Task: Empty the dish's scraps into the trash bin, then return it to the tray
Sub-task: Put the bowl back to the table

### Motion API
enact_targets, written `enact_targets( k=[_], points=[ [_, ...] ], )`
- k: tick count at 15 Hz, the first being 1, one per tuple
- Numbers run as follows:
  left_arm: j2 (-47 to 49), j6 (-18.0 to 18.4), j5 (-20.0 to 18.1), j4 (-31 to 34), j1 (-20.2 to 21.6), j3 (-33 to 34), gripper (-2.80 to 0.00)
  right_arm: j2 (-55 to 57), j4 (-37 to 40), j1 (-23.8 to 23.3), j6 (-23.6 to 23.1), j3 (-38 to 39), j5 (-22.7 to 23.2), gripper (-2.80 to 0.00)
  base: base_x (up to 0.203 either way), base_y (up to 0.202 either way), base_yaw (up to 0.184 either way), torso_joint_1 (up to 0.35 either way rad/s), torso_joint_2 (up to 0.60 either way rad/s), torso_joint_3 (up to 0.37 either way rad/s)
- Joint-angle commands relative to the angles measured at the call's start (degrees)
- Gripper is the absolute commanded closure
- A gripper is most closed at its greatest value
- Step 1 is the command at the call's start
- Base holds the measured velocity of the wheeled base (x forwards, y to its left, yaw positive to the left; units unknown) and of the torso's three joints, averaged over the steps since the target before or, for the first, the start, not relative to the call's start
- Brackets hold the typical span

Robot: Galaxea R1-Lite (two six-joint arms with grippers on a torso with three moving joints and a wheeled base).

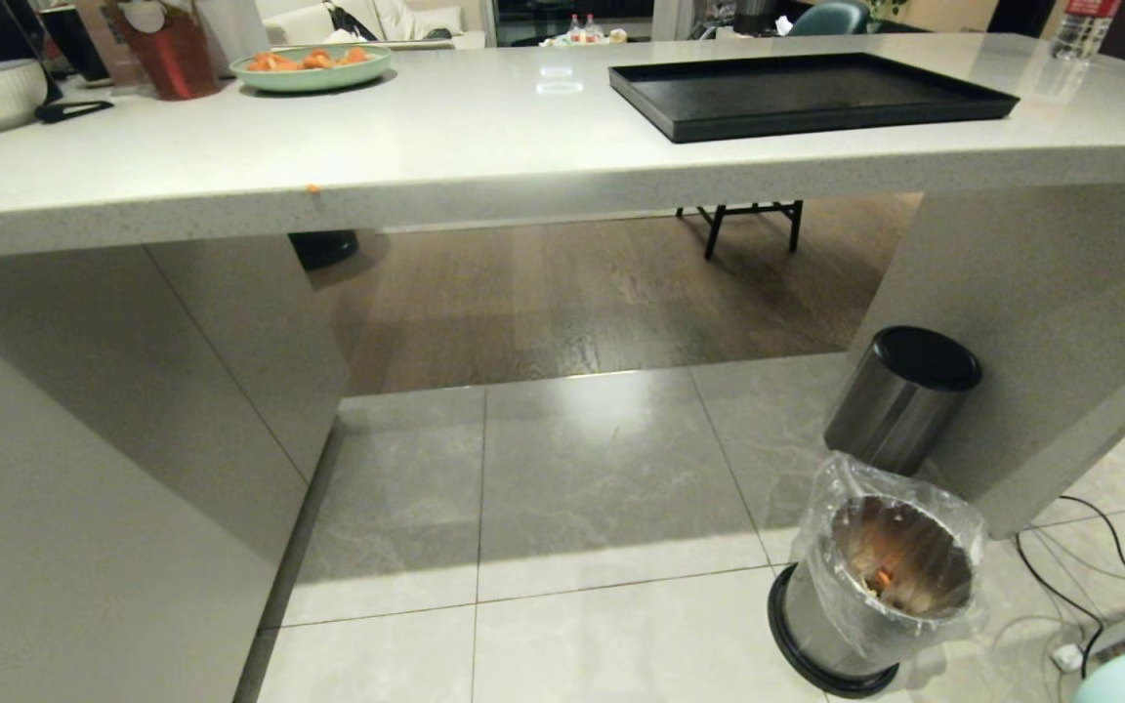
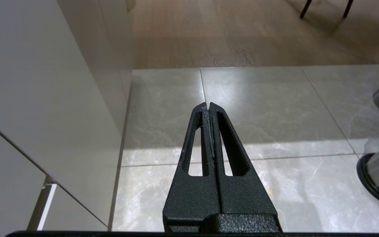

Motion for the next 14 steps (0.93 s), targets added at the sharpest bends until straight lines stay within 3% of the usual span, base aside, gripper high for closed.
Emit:
enact_targets(
  k=[1, 14],
  points=[
    [0.06, -0.03, 0.03, 0.00, -0.01, 0.00, 0.00, 0.00, -0.01, 0.00, 0.00, 0.00, 0.00, 0.00, 0.000, 0.000, 0.000, 0.000, 0.00, 0.000],
    [0.06, -0.03, 0.03, 0.00, 0.02, 0.00, 0.00, 0.00, -0.01, 0.00, -0.09, 0.00, 0.00, 0.00, 0.000, 0.000, 0.000, 0.000, 0.00, 0.000]
  ],
)
